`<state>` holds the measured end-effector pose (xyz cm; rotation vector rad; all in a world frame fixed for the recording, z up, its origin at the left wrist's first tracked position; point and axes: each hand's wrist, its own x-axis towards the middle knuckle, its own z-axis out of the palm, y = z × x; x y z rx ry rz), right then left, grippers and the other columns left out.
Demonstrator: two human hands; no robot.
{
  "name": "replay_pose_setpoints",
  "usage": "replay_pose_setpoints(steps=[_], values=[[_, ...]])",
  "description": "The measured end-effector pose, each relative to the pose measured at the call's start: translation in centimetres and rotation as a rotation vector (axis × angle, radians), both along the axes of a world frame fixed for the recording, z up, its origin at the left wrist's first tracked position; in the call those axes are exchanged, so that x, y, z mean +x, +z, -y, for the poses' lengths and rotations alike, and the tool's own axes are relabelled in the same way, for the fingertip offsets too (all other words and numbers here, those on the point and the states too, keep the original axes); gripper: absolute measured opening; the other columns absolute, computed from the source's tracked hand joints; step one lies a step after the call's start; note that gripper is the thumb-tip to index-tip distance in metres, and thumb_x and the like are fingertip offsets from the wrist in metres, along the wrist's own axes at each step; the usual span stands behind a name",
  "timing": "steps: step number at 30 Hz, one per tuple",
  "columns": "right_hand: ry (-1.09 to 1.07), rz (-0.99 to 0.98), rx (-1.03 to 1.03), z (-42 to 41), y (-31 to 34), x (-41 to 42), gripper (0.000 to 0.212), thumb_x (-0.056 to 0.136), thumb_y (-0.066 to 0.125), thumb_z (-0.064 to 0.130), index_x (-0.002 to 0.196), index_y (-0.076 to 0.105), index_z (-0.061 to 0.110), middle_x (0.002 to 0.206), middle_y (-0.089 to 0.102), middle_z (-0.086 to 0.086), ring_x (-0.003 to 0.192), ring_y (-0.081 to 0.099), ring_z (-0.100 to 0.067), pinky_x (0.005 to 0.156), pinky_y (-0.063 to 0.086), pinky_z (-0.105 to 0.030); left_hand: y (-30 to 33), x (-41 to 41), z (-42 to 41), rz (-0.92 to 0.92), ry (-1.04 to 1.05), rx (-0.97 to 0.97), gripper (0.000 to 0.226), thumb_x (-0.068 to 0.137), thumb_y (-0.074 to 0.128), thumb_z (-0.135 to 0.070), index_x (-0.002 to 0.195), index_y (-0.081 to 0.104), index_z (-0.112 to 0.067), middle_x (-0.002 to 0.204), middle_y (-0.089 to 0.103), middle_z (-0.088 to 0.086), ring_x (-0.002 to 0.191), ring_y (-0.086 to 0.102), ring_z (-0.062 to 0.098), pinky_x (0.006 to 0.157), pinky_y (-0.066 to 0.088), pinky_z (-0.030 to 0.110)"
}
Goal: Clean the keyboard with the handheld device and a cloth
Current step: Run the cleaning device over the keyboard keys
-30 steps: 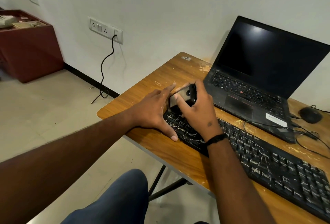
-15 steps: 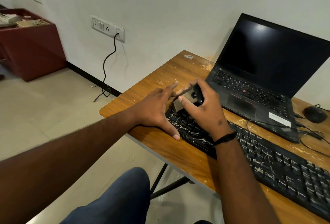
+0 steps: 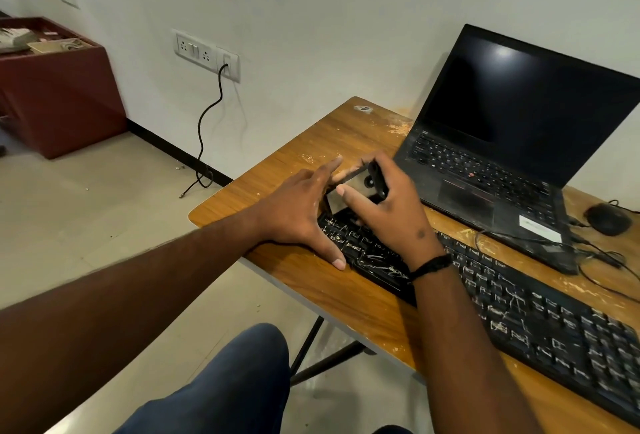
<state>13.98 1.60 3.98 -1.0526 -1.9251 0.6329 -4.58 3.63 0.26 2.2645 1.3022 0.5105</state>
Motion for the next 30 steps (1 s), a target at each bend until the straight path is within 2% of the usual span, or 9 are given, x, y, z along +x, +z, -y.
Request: replay_pose_setpoints(steps=[3, 6, 10, 12, 16, 19, 23, 26, 30], values=[[-0.034, -0.008, 0.035, -0.1, 0.0, -0.4, 0.025, 0.089, 0.073, 0.024, 0.107, 0.056, 0.023, 0.089, 0.060, 0.014, 0.079, 0.063, -0.006, 0.063, 0.057, -0.031, -0.2, -0.1, -0.2, 0.017, 0.001, -0.006, 0.161, 0.038, 0.087, -0.078, 0.160, -0.008, -0.033, 0.164, 0.025, 0.003, 0.148, 0.023, 0.022, 0.120, 0.027, 0.046], [-0.085, -0.126, 0.069, -0.1, 0.6, 0.3, 0.021, 0.089, 0.072, 0.016, 0.104, 0.056, 0.015, 0.092, 0.064, 0.007, 0.082, 0.063, -0.001, 0.065, 0.052, -0.019, 0.0, 0.0, -0.1, 0.000, 0.001, -0.014, 0.161, 0.038, 0.087, -0.076, 0.160, -0.008, -0.031, 0.164, 0.023, 0.003, 0.149, 0.021, 0.023, 0.121, 0.025, 0.044], [-0.034, -0.055, -0.024, -0.1, 0.5, 0.8, 0.021, 0.089, 0.072, 0.019, 0.102, 0.057, 0.014, 0.091, 0.064, 0.002, 0.077, 0.065, -0.009, 0.057, 0.052, -0.023, 0.2, 0.1, 0.1, -0.009, -0.005, -0.012, 0.159, 0.041, 0.087, -0.071, 0.161, -0.008, -0.028, 0.163, 0.026, 0.002, 0.149, 0.021, 0.022, 0.121, 0.023, 0.043], [-0.038, -0.010, -0.023, -0.1, -0.1, 0.1, 0.024, 0.089, 0.073, 0.023, 0.104, 0.056, 0.016, 0.089, 0.063, 0.005, 0.077, 0.064, -0.008, 0.060, 0.054, -0.026, 0.0, 0.0, -0.1, -0.008, 0.005, -0.014, 0.159, 0.042, 0.089, -0.071, 0.161, -0.009, -0.030, 0.164, 0.023, 0.003, 0.149, 0.021, 0.023, 0.121, 0.025, 0.044], [-0.072, -0.070, 0.051, 0.0, 0.5, 0.3, 0.020, 0.088, 0.072, 0.019, 0.102, 0.057, 0.019, 0.087, 0.060, 0.014, 0.078, 0.060, -0.003, 0.062, 0.052, -0.020, 0.1, 0.0, 0.0, -0.005, -0.005, -0.011, 0.159, 0.043, 0.090, -0.069, 0.161, -0.009, -0.028, 0.165, 0.022, 0.002, 0.150, 0.019, 0.023, 0.120, 0.022, 0.042], [0.006, -0.069, -0.021, 0.1, 0.7, 0.9, 0.021, 0.088, 0.073, 0.015, 0.102, 0.058, 0.015, 0.090, 0.063, 0.004, 0.074, 0.061, -0.003, 0.060, 0.051, -0.019, 0.2, 0.1, 0.1, -0.003, -0.014, -0.011, 0.158, 0.045, 0.091, -0.065, 0.161, -0.009, -0.027, 0.163, 0.025, 0.002, 0.149, 0.020, 0.022, 0.119, 0.021, 0.038], [0.052, -0.033, -0.045, 0.0, 0.0, -0.3, 0.024, 0.088, 0.074, 0.022, 0.106, 0.057, 0.021, 0.097, 0.064, 0.005, 0.079, 0.067, -0.017, 0.060, 0.056, -0.032, -0.1, -0.1, -0.1, 0.008, -0.004, -0.011, 0.161, 0.040, 0.090, -0.071, 0.161, -0.009, -0.031, 0.163, 0.025, 0.004, 0.148, 0.022, 0.023, 0.121, 0.026, 0.045], [0.030, -0.107, -0.044, 0.0, 0.6, 0.7, 0.022, 0.089, 0.073, 0.017, 0.104, 0.058, 0.019, 0.096, 0.065, -0.002, 0.078, 0.067, -0.018, 0.055, 0.053, -0.024, 0.1, 0.0, 0.1, 0.011, -0.009, -0.009, 0.159, 0.042, 0.090, -0.068, 0.161, -0.008, -0.027, 0.162, 0.027, 0.001, 0.147, 0.023, 0.022, 0.118, 0.023, 0.039], [0.071, -0.062, -0.080, -0.2, 0.6, 1.6, 0.023, 0.086, 0.076, 0.019, 0.101, 0.059, 0.022, 0.097, 0.067, -0.005, 0.076, 0.066, -0.021, 0.057, 0.051, -0.024, 0.2, 0.1, 0.1, 0.012, -0.019, -0.004, 0.158, 0.045, 0.092, -0.064, 0.161, -0.008, -0.026, 0.163, 0.027, -0.001, 0.148, 0.021, 0.020, 0.117, 0.020, 0.035]])
